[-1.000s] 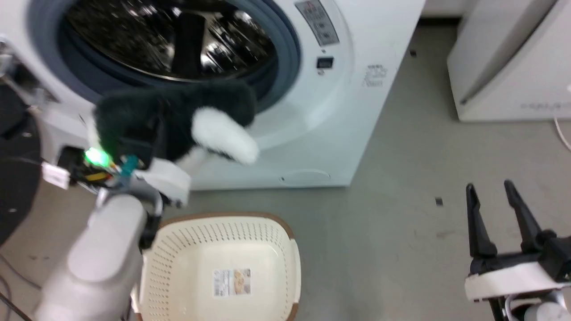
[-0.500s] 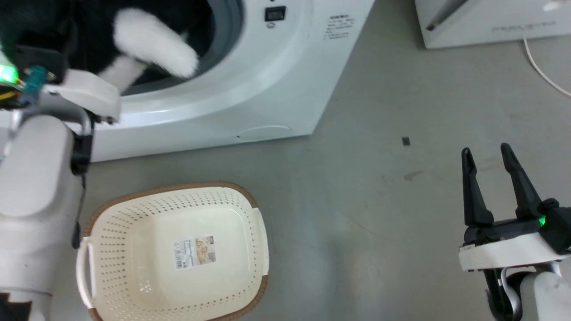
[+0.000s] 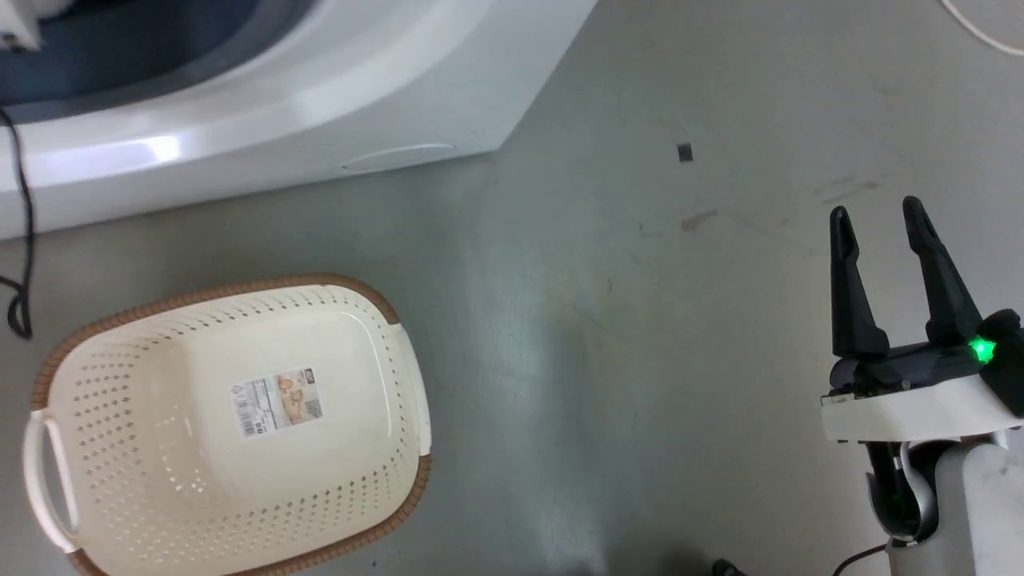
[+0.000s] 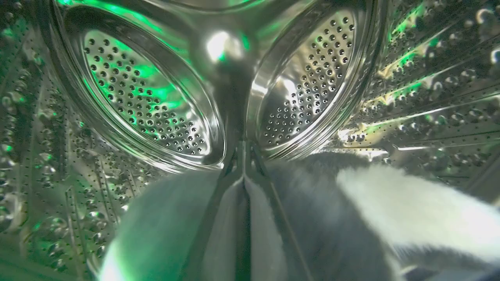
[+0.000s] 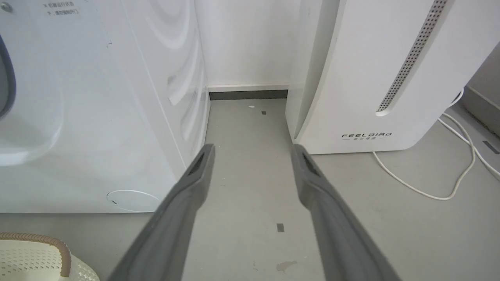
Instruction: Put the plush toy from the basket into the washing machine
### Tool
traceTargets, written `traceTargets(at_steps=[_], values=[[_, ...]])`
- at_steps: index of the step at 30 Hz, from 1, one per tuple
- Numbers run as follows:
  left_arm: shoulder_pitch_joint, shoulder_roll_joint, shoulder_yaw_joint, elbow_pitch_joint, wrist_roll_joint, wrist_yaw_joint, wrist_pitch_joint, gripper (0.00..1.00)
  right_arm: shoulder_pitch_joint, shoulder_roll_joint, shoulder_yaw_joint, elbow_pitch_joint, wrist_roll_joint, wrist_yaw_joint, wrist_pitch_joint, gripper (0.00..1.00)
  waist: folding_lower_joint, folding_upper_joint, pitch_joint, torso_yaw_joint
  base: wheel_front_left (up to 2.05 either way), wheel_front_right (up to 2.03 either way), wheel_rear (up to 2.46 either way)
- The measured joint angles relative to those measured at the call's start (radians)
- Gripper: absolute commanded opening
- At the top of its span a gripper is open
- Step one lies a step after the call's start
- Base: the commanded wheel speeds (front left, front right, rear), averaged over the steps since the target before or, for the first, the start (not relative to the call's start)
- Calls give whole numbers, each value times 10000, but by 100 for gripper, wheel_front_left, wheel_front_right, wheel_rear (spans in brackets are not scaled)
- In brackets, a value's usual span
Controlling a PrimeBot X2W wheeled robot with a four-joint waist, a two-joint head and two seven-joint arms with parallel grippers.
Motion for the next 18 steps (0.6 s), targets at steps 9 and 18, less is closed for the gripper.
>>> traceTargets(at_steps=[9,18], values=[[-1260,238,121,362,207,-119,-2,0,-197,0,104,-69,142,0,0,100,0,0,975,-377,0,0,0],[-1348,77,247,704,155,-199,-2,46,-215,0,75,-23,142,0,0,100,0,0,1027,-318,0,0,0]])
